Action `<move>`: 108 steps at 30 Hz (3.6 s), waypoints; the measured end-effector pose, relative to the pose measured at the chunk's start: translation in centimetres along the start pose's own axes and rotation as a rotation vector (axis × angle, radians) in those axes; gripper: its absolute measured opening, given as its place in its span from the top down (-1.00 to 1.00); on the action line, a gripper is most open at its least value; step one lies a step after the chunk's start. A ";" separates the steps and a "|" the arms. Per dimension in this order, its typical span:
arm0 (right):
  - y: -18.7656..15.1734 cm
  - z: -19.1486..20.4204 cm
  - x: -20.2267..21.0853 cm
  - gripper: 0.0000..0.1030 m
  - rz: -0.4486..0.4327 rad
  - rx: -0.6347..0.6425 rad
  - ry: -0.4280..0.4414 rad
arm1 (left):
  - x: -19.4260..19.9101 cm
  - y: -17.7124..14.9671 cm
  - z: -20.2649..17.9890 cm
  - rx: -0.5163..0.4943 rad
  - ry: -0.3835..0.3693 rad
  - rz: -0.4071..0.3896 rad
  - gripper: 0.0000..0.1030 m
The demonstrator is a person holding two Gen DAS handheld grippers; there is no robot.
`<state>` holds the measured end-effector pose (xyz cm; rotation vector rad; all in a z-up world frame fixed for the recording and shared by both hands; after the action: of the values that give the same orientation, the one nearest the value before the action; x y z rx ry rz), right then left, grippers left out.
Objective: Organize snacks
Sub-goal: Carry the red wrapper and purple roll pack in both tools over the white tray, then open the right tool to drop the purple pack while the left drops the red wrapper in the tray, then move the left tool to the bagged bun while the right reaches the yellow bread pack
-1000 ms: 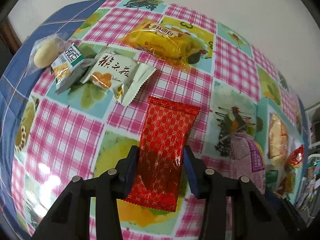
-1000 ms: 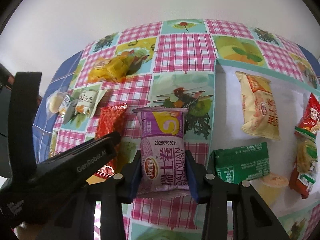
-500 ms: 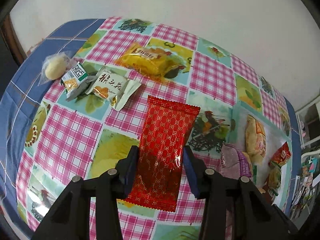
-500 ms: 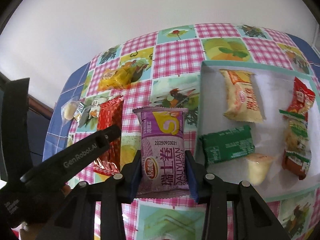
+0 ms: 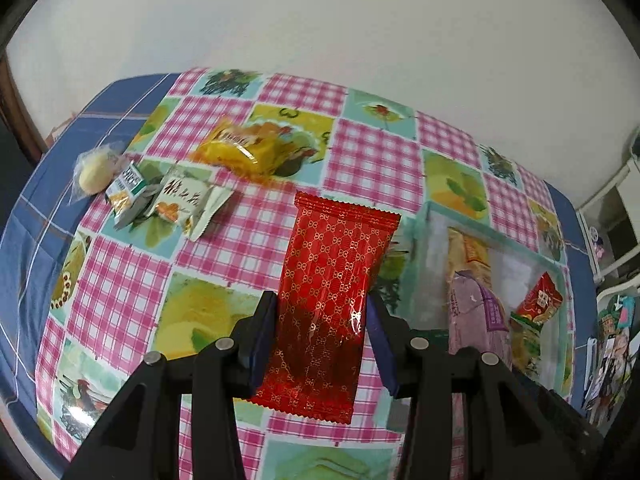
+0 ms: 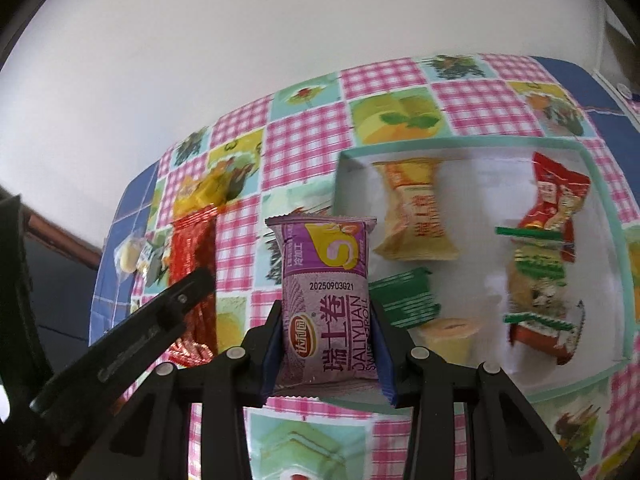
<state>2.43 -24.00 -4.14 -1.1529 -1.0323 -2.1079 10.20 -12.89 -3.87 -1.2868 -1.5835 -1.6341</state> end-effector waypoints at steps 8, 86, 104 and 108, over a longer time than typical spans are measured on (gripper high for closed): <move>1.4 -4.5 1.2 0.17 -0.035 -0.085 -0.048 | -0.2 -0.9 -4.6 -0.088 -0.029 0.000 0.11; 3.1 -9.3 1.3 -1.00 -0.034 -0.070 -0.246 | -3.3 0.9 -2.6 -0.081 0.117 0.038 -0.90; 3.0 -7.8 3.8 -1.00 -0.135 -0.053 -0.242 | -0.8 0.1 -0.6 -0.071 0.117 0.002 -0.90; 3.1 -6.9 3.8 -1.00 -0.145 -0.047 -0.242 | -0.4 0.1 0.1 -0.057 0.109 -0.014 -0.90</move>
<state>-0.45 -31.68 -2.09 -1.4218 -1.2124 -2.1511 10.50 -12.97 -4.22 -1.1961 -1.4940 -1.7385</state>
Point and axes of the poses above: each gripper's, at about its wrist camera, not at the fingertips, and x roughly against the way its jaws point, z to its left, y to its top, the point moved 8 cm from there along -x, roughly the way its jaws point, and after that the axes turned 2 degrees about x, right-handed, at the moved point
